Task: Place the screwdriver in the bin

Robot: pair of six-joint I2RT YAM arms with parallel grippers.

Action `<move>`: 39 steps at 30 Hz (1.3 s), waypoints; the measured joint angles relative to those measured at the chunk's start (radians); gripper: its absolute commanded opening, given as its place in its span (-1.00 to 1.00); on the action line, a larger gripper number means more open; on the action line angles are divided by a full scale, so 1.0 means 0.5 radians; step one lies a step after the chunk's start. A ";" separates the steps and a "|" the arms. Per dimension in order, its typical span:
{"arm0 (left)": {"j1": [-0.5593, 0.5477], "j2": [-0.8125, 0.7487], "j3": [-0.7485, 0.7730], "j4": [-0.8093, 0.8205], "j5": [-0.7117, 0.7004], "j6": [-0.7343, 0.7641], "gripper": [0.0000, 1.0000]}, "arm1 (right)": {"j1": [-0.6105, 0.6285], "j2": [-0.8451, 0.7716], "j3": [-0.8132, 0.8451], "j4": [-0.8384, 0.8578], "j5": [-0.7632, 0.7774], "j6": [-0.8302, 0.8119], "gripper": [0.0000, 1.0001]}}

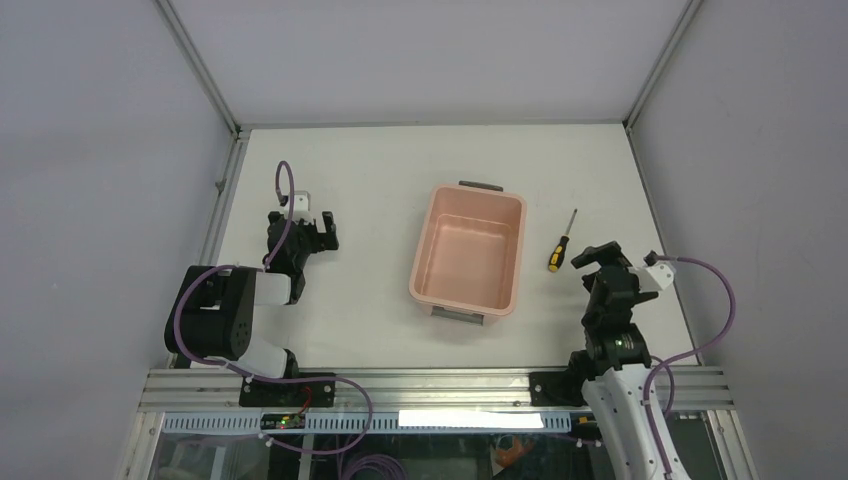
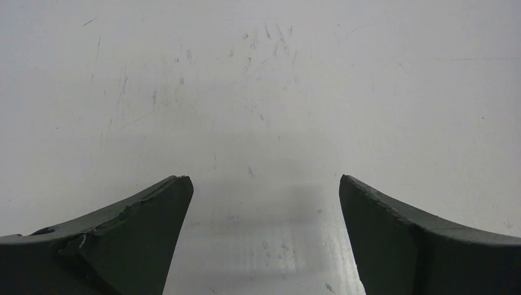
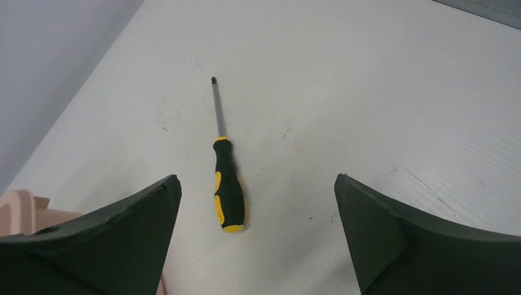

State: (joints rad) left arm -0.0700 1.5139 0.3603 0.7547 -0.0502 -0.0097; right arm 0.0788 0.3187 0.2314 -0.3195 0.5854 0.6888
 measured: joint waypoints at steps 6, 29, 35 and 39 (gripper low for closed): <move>0.000 0.000 0.000 0.000 0.001 0.000 0.98 | 0.000 0.216 0.304 0.037 -0.246 -0.234 0.99; 0.000 0.000 0.000 0.000 0.000 0.000 0.98 | -0.111 2.947 1.948 -1.017 -0.733 -0.522 0.46; 0.000 0.000 0.000 0.000 0.001 0.000 0.98 | -0.114 3.042 1.964 -0.946 -0.825 -0.577 -0.61; 0.000 0.000 0.000 0.000 0.000 0.000 0.98 | -0.116 3.054 1.988 -0.935 -0.829 -0.621 -1.00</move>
State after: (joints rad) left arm -0.0700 1.5139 0.3603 0.7547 -0.0502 -0.0097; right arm 0.0208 1.8458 1.2255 -0.7872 0.1711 0.3782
